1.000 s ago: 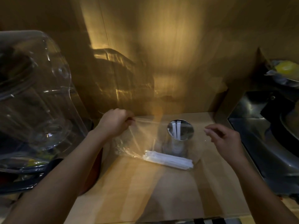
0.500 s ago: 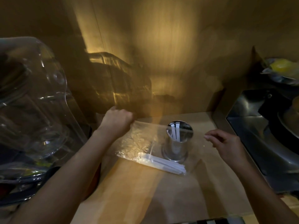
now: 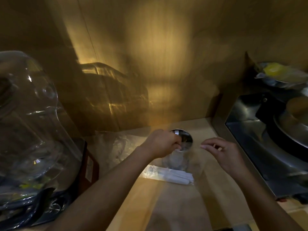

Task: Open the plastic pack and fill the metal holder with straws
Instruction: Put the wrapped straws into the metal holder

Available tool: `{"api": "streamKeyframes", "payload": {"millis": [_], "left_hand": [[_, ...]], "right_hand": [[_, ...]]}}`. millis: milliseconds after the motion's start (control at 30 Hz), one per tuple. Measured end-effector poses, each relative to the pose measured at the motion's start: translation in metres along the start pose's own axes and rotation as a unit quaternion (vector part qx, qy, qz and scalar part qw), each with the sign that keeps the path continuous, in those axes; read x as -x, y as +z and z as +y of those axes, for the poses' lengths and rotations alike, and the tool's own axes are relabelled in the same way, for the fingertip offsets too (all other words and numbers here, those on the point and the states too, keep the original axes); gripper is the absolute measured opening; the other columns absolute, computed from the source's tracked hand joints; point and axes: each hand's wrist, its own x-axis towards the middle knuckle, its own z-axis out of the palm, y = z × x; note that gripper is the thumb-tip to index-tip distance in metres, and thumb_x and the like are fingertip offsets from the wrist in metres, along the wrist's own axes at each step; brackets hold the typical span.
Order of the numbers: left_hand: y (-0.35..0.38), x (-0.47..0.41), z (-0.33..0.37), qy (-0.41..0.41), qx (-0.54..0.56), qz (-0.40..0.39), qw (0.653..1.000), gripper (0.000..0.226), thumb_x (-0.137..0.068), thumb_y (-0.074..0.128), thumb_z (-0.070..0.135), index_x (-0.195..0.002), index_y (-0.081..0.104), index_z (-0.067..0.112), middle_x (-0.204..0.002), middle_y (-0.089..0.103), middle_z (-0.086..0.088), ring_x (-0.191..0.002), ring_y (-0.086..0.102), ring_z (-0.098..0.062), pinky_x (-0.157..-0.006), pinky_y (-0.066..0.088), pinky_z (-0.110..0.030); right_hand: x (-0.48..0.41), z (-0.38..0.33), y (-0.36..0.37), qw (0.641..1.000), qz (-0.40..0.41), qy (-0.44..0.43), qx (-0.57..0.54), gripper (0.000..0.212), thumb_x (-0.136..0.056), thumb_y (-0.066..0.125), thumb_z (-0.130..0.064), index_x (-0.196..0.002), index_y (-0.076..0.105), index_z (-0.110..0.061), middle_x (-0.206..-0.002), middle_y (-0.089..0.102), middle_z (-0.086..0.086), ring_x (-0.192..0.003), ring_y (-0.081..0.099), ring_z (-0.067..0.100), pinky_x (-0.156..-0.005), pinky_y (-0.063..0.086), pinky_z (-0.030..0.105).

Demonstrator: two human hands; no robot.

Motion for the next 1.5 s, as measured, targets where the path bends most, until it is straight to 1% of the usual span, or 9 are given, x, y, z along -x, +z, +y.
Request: {"api": "streamKeyframes", "payload": {"millis": [333, 467, 567, 667, 800, 933, 1100, 1333, 1500], "left_hand": [[-0.053, -0.012, 0.006, 0.012, 0.055, 0.026, 0.998, 0.011, -0.089, 0.056, 0.026, -0.088, 0.066, 0.021, -0.087, 0.071, 0.000, -0.079, 0.061, -0.017, -0.070, 0.050, -0.035], [-0.083, -0.014, 0.008, 0.024, 0.083, 0.053, 0.995, 0.012, -0.087, 0.060, 0.028, -0.084, 0.067, 0.018, -0.082, 0.072, 0.001, -0.077, 0.063, -0.014, -0.073, 0.052, -0.041], [-0.104, -0.017, 0.009, 0.024, 0.134, 0.074, 0.988, 0.011, -0.084, 0.064, 0.025, -0.084, 0.068, 0.015, -0.081, 0.073, -0.003, -0.079, 0.066, -0.018, -0.075, 0.053, -0.044], [-0.121, -0.021, 0.012, 0.035, 0.124, 0.110, 0.986, 0.012, -0.083, 0.065, 0.026, -0.085, 0.069, 0.015, -0.079, 0.073, -0.001, -0.076, 0.068, -0.016, -0.074, 0.054, -0.044], [-0.135, -0.028, 0.018, 0.041, 0.110, 0.136, 0.984, 0.010, -0.084, 0.064, 0.026, -0.084, 0.069, 0.017, -0.079, 0.073, 0.001, -0.076, 0.066, -0.015, -0.074, 0.054, -0.044], [-0.142, -0.038, 0.028, 0.050, 0.127, 0.160, 0.978, 0.011, -0.084, 0.065, 0.023, -0.083, 0.070, 0.013, -0.080, 0.073, -0.002, -0.079, 0.067, -0.018, -0.075, 0.054, -0.045], [-0.155, -0.055, 0.039, 0.076, 0.158, 0.189, 0.966, 0.007, -0.081, 0.068, 0.020, -0.078, 0.069, 0.015, -0.066, 0.064, 0.006, -0.073, 0.066, -0.018, -0.074, 0.054, -0.044], [-0.167, -0.077, 0.063, 0.124, 0.258, 0.199, 0.937, 0.006, -0.081, 0.068, 0.014, -0.081, 0.068, 0.008, -0.071, 0.068, -0.002, -0.058, 0.061, 0.005, -0.068, 0.052, -0.022], [-0.183, -0.086, 0.090, 0.158, 0.274, 0.207, 0.926, 0.013, -0.083, 0.065, 0.013, -0.087, 0.067, 0.000, -0.073, 0.067, -0.006, -0.065, 0.063, -0.009, -0.067, 0.051, -0.024]], "right_hand": [[0.011, 0.008, -0.008, 0.989, 0.052, 0.093, -0.099, 0.026, -0.074, 0.073, -0.015, -0.085, 0.066, -0.037, -0.091, 0.064, -0.013, -0.076, 0.056, -0.007, -0.064, 0.043, 0.011], [0.011, 0.014, -0.011, 0.986, 0.007, 0.139, -0.095, 0.031, -0.073, 0.074, -0.022, -0.097, 0.064, -0.039, -0.101, 0.060, -0.020, -0.090, 0.056, -0.002, -0.072, 0.043, 0.021], [0.014, 0.019, -0.007, 0.980, -0.021, 0.154, -0.126, 0.025, -0.073, 0.074, -0.016, -0.087, 0.067, -0.035, -0.094, 0.067, -0.018, -0.082, 0.061, -0.010, -0.068, 0.046, 0.013], [0.018, 0.025, -0.006, 0.969, 0.032, 0.161, -0.185, 0.016, -0.072, 0.072, -0.008, -0.070, 0.073, -0.024, -0.072, 0.074, -0.007, -0.067, 0.064, -0.005, -0.058, 0.047, 0.006], [0.022, 0.030, -0.009, 0.954, 0.089, 0.170, -0.231, 0.015, -0.075, 0.069, -0.006, -0.069, 0.074, -0.018, -0.066, 0.073, -0.004, -0.061, 0.063, 0.003, -0.055, 0.049, 0.010], [0.026, 0.026, -0.018, 0.948, 0.131, 0.168, -0.237, 0.012, -0.078, 0.066, -0.008, -0.075, 0.073, -0.017, -0.069, 0.074, -0.001, -0.062, 0.065, 0.005, -0.053, 0.049, 0.011], [0.032, 0.019, -0.045, 0.938, 0.212, 0.170, -0.216, 0.006, -0.079, 0.067, -0.018, -0.079, 0.073, -0.022, -0.076, 0.072, -0.001, -0.070, 0.067, 0.007, -0.063, 0.048, 0.026], [0.037, 0.002, -0.094, 0.927, 0.305, 0.118, -0.186, 0.007, -0.079, 0.066, -0.011, -0.085, 0.071, -0.011, -0.068, 0.069, -0.009, -0.064, 0.062, -0.004, -0.061, 0.051, 0.010], [0.046, -0.011, -0.126, 0.909, 0.353, 0.113, -0.191, 0.005, -0.079, 0.067, -0.016, -0.082, 0.070, -0.017, -0.061, 0.071, -0.015, -0.059, 0.063, -0.007, -0.051, 0.048, 0.007]]}}
